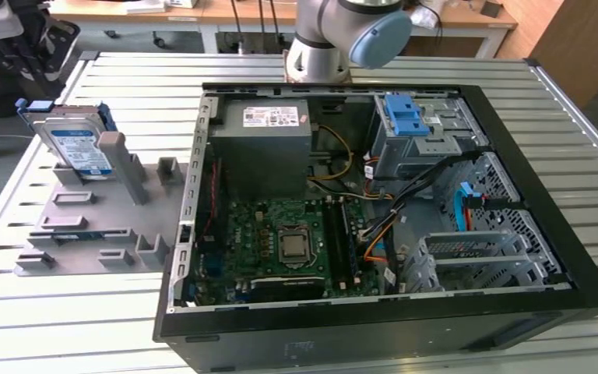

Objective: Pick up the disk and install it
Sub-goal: 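Reach for the disk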

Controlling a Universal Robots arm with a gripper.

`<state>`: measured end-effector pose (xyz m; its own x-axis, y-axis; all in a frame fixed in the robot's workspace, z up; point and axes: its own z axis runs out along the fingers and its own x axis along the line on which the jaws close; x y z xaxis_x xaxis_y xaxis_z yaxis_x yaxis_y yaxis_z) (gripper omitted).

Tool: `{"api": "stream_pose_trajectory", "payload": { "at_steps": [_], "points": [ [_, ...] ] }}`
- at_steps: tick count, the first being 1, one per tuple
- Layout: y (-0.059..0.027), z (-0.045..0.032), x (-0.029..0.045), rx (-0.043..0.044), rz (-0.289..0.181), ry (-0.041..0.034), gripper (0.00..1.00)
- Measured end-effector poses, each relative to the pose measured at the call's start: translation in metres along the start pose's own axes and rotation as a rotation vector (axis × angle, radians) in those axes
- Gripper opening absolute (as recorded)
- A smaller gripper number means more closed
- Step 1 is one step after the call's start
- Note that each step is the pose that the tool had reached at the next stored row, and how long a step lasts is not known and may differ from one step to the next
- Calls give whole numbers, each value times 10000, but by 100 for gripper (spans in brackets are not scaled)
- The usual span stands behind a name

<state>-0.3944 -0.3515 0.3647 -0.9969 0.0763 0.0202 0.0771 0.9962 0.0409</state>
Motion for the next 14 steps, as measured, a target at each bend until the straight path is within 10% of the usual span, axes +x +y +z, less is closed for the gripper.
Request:
{"api": "stream_pose_trajectory", "payload": {
  "at_steps": [14],
  "points": [
    [94, 42, 251, 0, -1, 6, 11]
  ]
}}
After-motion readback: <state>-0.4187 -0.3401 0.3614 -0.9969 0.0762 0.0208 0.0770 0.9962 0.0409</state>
